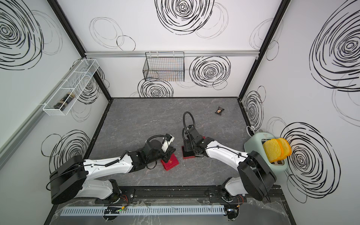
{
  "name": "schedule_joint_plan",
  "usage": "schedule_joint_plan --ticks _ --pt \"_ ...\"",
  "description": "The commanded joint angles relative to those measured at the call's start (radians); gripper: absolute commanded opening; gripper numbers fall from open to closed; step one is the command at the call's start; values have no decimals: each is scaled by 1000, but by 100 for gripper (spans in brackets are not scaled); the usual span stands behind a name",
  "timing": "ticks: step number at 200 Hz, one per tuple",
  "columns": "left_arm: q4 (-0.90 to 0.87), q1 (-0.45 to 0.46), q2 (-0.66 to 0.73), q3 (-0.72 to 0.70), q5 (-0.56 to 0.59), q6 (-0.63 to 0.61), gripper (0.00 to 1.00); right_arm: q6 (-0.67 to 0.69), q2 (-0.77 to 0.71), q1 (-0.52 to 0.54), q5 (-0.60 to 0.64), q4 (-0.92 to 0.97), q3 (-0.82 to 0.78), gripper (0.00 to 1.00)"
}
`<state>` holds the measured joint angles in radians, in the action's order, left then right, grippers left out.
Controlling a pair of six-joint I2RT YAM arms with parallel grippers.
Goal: Take the necklace out of the lift-off lid jewelry box
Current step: Place the inner lining in the jewelry box, then pick up the lid from the center of the board.
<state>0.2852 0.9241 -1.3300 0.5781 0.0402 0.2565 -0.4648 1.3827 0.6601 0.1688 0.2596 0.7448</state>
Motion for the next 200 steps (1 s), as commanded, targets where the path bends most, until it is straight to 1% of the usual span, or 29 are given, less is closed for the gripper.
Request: schedule_joint_plan --ticks 1,19,42,48,66,76,102,148,168,200 --pt "2 2 36 -21 19 -5 40 7 -39 -66 17 -25 -26 84" --pt "0 2 58 -31 19 -7 47 29 -37 -117 21 -42 -34 88" --pt "-1 4 78 -42 14 -11 59 74 6 -149 34 -38 -21 100" --pt "1 5 84 -47 15 -12 63 84 25 -152 35 -31 -14 98" --pt "7 9 100 -59 25 -8 78 93 77 -157 24 -17 14 97" --pt "9 9 108 -67 35 -6 82 90 93 -157 22 -23 18 97" --pt "8 9 125 -74 36 -6 84 78 126 -159 27 -28 29 97" --pt "8 9 136 -82 26 -14 84 70 213 -163 30 -5 73 97" --pt "9 9 141 -87 26 -15 84 56 236 -164 48 5 84 100" --pt "9 9 149 -92 27 -19 84 49 251 -177 30 6 83 93"
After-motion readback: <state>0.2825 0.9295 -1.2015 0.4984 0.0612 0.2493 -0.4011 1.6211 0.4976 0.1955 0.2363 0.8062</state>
